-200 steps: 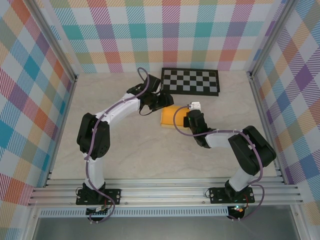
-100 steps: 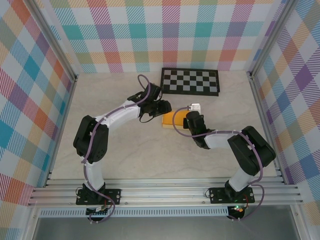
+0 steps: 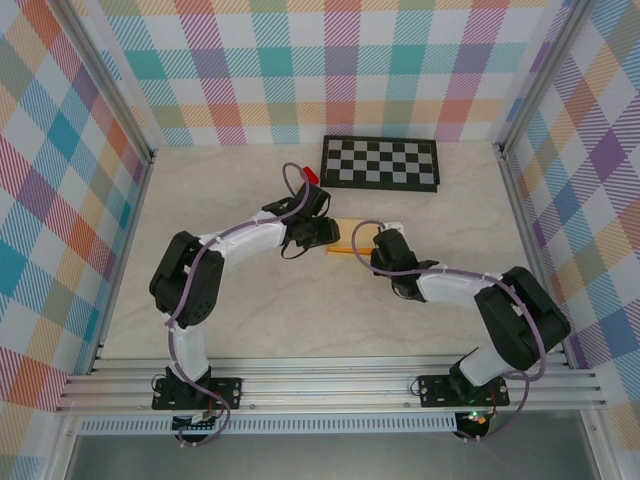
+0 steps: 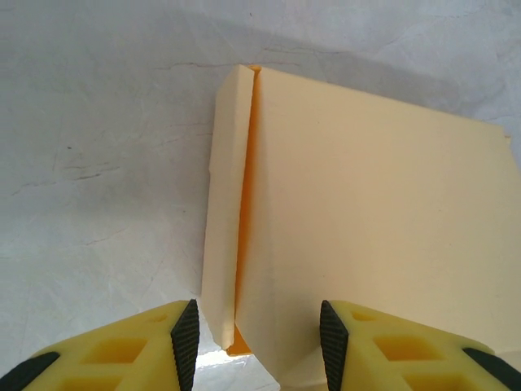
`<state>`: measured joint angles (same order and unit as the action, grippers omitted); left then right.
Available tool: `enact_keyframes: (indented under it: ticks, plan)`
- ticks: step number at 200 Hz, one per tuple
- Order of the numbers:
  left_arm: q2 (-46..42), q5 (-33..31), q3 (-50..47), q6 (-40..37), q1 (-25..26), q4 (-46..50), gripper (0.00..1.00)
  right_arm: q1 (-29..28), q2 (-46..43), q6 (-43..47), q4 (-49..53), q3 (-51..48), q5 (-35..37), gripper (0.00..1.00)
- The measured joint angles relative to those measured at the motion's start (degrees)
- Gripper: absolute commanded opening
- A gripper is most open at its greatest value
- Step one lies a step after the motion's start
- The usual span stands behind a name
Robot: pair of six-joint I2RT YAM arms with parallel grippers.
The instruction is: Fold the paper box
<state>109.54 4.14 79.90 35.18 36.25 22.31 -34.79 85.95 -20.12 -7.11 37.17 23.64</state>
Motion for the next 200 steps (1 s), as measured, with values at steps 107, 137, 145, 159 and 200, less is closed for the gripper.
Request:
enact_keyframes:
  ticks: [107, 137, 145, 159, 200]
  plan:
    - [2.2, -1.7, 0.1, -0.5, 0.0, 0.5, 0.46, 1.1, -16.6, 3.7, 25.3, 7.9, -8.0, 0.46]
    - [2.9, -1.7, 0.2, -0.8, 0.0, 0.5, 0.46, 6.0, -9.5, 6.1, 25.2, 14.2, -11.6, 0.38]
    - [3.0, -1.7, 0.3, -1.0, 0.0, 0.5, 0.46, 7.5, -6.7, 6.6, 24.7, 15.3, -12.9, 0.36]
    - [3.5, -1.7, 0.8, -1.4, 0.0, 0.6, 0.45, 9.3, -2.1, 7.0, 24.1, 16.6, -14.6, 0.34]
    - [4.3, -1.8, 1.7, -2.0, 0.0, 1.4, 0.44, 10.6, 7.6, 7.0, 23.2, 17.3, -17.6, 0.32]
